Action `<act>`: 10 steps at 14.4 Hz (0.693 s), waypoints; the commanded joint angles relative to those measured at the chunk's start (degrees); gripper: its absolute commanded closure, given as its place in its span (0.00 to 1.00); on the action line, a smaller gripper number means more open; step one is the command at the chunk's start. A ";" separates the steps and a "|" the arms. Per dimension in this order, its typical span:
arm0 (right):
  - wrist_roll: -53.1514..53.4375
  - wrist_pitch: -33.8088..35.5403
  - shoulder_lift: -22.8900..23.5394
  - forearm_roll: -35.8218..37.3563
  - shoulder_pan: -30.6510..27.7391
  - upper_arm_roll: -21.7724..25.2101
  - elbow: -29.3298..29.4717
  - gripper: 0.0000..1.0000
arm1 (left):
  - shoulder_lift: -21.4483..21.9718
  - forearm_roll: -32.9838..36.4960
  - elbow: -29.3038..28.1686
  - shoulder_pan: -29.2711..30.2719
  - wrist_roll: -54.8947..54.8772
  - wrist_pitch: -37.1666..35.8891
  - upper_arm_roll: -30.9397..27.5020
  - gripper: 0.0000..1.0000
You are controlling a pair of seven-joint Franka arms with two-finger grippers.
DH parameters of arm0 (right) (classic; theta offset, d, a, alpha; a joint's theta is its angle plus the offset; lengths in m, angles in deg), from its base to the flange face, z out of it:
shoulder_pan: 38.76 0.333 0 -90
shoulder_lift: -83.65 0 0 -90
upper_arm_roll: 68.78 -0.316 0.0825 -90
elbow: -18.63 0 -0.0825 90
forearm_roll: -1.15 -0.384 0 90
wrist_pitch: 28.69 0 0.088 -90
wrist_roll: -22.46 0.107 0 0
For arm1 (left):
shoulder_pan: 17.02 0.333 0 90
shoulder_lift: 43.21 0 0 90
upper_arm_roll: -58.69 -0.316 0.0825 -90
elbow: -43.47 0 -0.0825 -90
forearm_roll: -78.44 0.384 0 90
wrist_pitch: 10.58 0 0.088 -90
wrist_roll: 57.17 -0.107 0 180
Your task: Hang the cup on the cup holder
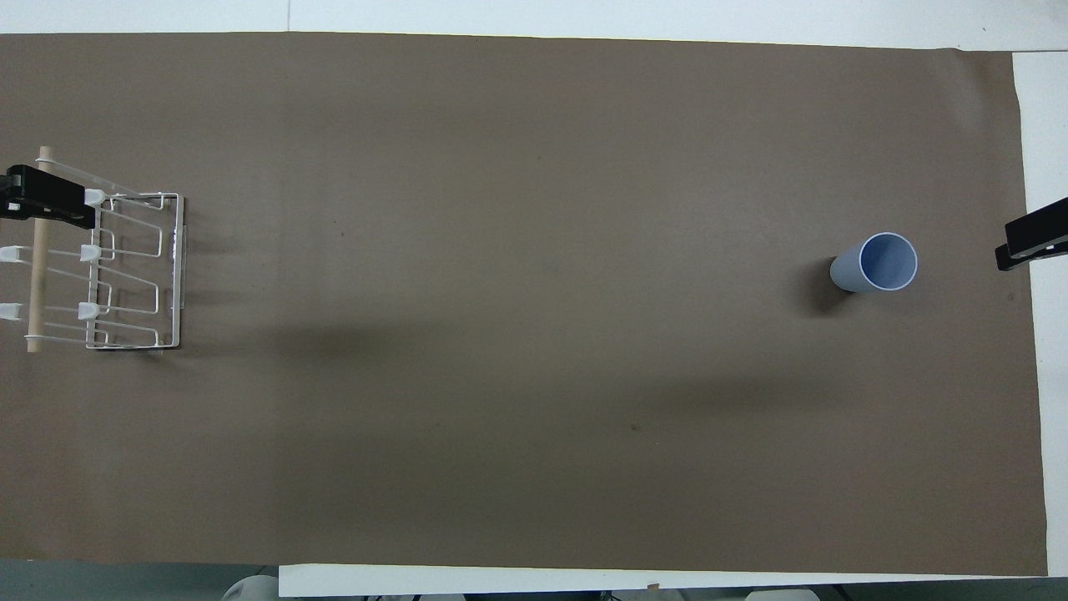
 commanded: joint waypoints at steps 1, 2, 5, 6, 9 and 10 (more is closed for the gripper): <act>-0.02 -0.36 -0.23 -0.81 -0.43 -0.24 -0.08 0.00 | 1.50 -0.53 -1.02 0.07 -0.42 0.31 -0.22 0.00; -0.02 -0.36 -0.23 -0.81 -0.43 -0.24 -0.07 0.00 | 1.59 -0.53 -0.93 0.07 -0.33 0.22 -0.22 0.00; -0.10 -1.67 -0.67 -0.98 -0.43 -0.24 -1.47 0.00 | 1.59 -0.53 -1.02 0.07 0.02 0.22 -0.22 0.00; -0.36 -3.68 -1.02 -0.89 -0.43 -0.24 -2.96 0.00 | 1.59 -0.53 -1.02 -0.02 -0.16 0.22 -0.22 0.00; -2.90 -11.86 -1.82 -0.98 -0.43 -0.24 -8.85 0.00 | 1.59 -0.44 -1.02 0.15 -0.25 0.13 -0.30 0.00; -4.39 -14.49 -1.20 -1.07 -0.43 -0.24 -10.52 0.00 | 1.67 -0.44 -1.11 0.24 -0.33 -0.31 -0.30 0.00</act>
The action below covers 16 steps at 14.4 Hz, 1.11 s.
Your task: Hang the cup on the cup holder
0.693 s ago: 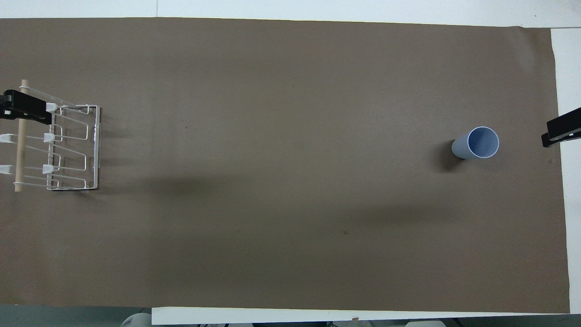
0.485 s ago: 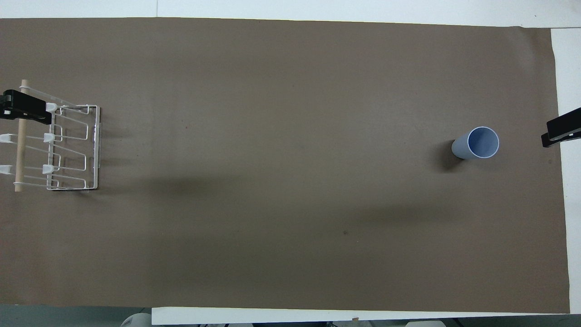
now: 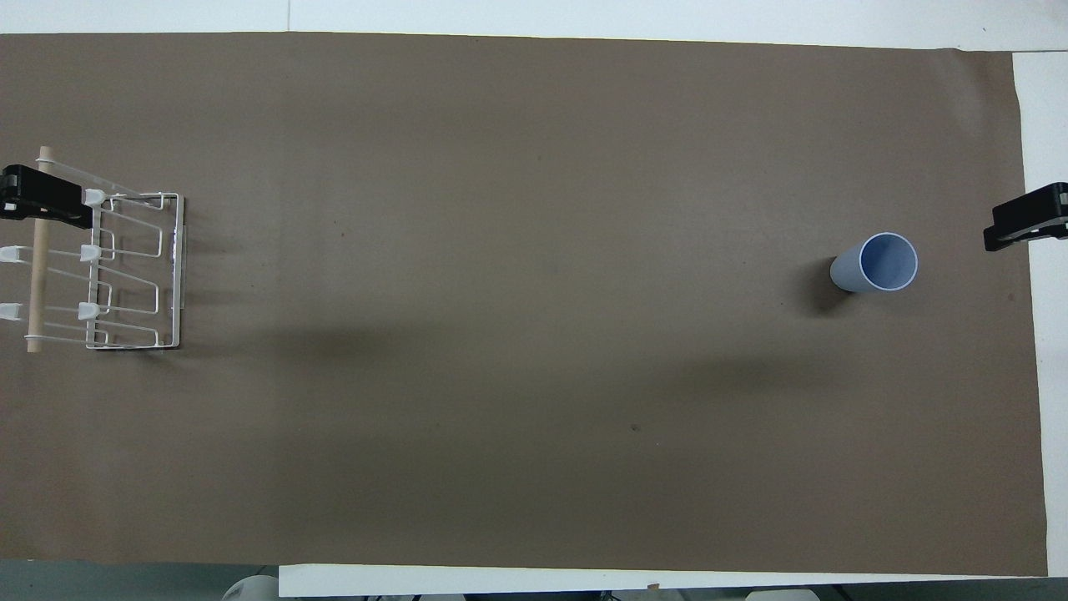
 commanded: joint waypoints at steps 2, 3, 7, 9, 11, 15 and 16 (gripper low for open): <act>-6.03 -10.09 0.50 -1.83 -0.44 -0.23 -8.53 0.00 | 1.31 -0.44 -1.20 -0.19 -0.24 -0.60 -0.19 0.00; -7.26 -12.90 1.47 -1.92 -0.79 -0.23 -10.11 0.00 | 1.31 -0.44 -1.20 -0.37 -0.24 -0.69 -0.19 0.00; -13.15 -22.40 6.56 -2.27 -3.42 -0.23 -14.77 0.00 | 1.31 -0.44 -1.12 -0.28 -0.32 -0.07 -0.19 0.00; -16.06 -27.66 7.72 -5.23 -3.78 -0.23 -17.85 0.00 | 1.31 -0.44 -1.12 -0.20 -0.15 0.02 -0.19 0.00; -17.03 -30.58 8.07 -5.96 -4.48 -0.23 -21.19 0.01 | 1.31 -0.44 -1.12 -0.11 -0.15 0.10 -0.19 0.00; -20.90 -32.44 8.60 -6.05 -5.28 -0.23 -23.84 0.02 | 1.31 -0.44 -1.12 -0.20 -0.24 0.10 -0.19 0.00; -21.25 -32.52 8.60 -6.05 -5.28 -0.14 -24.36 0.02 | 1.31 -0.44 -1.12 -0.20 -0.24 0.10 -0.19 0.00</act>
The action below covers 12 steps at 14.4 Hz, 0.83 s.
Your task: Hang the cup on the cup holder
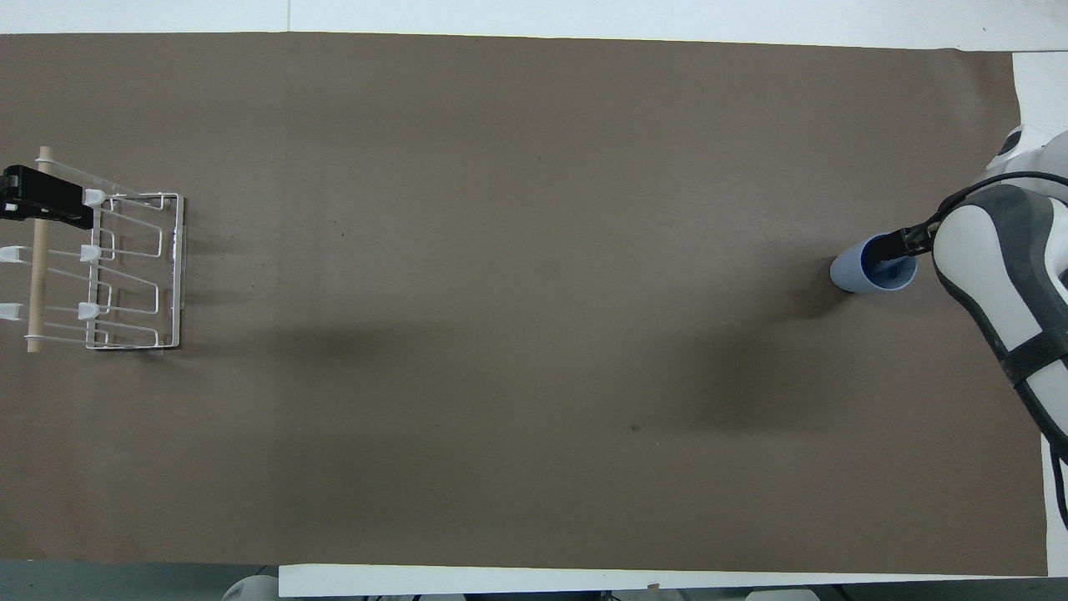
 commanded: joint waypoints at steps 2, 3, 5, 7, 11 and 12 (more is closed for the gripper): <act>-3.82 -2.77 -1.13 -1.43 -1.12 -0.32 -2.93 0.05 | 1.21 -0.44 -1.11 -0.15 -0.23 0.18 -0.26 0.00; -4.61 -3.83 -0.60 -1.43 -1.56 -0.40 -3.19 0.10 | 1.21 -0.44 -1.11 -0.24 -0.31 0.18 -0.26 0.00; -5.32 -4.11 0.28 -1.43 -1.83 -0.40 -3.11 0.34 | 1.30 -0.44 -1.11 -0.24 -0.23 0.18 -0.26 0.00; -5.32 -3.67 0.28 -1.34 -1.39 -0.40 -3.02 0.67 | 1.30 -0.44 -1.11 -0.24 -0.23 0.27 -0.26 0.00; -5.32 -2.88 0.28 -1.34 -1.13 -0.40 -2.50 1.00 | 1.21 -0.44 -1.11 -0.33 -0.23 0.27 -0.26 0.00; -5.32 -2.00 0.37 -1.34 -1.12 -0.40 -1.88 1.00 | 1.30 -0.44 -1.11 -0.33 -0.23 0.27 -0.26 0.00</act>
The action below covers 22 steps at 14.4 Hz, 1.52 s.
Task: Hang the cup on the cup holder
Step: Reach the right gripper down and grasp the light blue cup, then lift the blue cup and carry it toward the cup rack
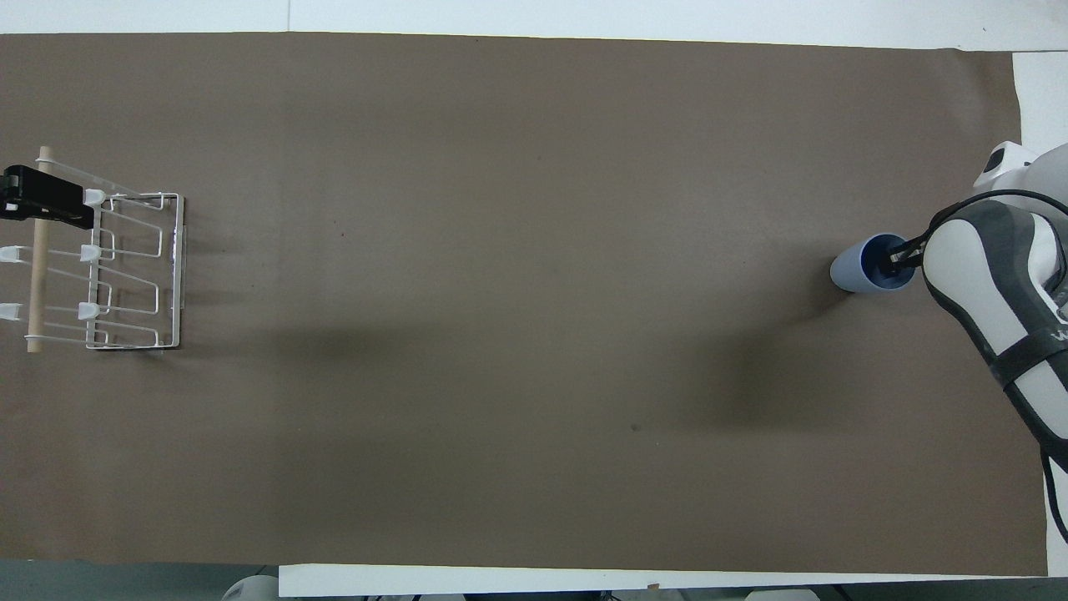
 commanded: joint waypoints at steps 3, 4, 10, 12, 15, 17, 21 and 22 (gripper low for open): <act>-1.39 4.99 0.21 -1.50 0.39 -0.24 4.65 1.00 | 1.21 -0.44 -1.02 -0.14 -0.22 0.44 -0.29 0.00; -1.12 7.18 0.74 -2.55 0.92 -0.32 6.75 1.00 | 1.21 -0.44 -1.02 -0.14 -0.22 0.35 -0.29 0.00; 13.52 18.08 0.04 -31.06 9.00 -0.76 10.29 1.00 | 1.21 -0.44 -1.02 -0.14 -0.31 0.17 -0.29 0.00; 19.77 19.68 -0.14 -42.05 12.33 -0.76 10.29 1.00 | 1.21 -0.44 -1.02 -0.23 -0.22 0.26 -0.29 0.00; 25.85 18.98 -0.57 -54.12 16.99 -0.76 9.33 1.00 | 1.21 -0.44 -1.02 -0.14 -0.22 0.09 -0.29 0.00; 29.71 16.62 -0.84 -59.04 20.15 -0.76 8.27 1.00 | 1.30 -0.44 -1.02 -0.05 -0.31 -0.26 -0.29 0.00; 35.34 11.79 -1.10 -72.67 26.22 -0.76 7.83 1.00 | 1.47 -0.44 -1.37 -0.14 0.48 -1.40 -0.29 0.00; 36.40 10.12 -1.10 -75.39 27.80 -0.76 7.83 1.00 | 1.65 -0.44 -1.02 -0.49 0.48 -4.02 -0.21 0.00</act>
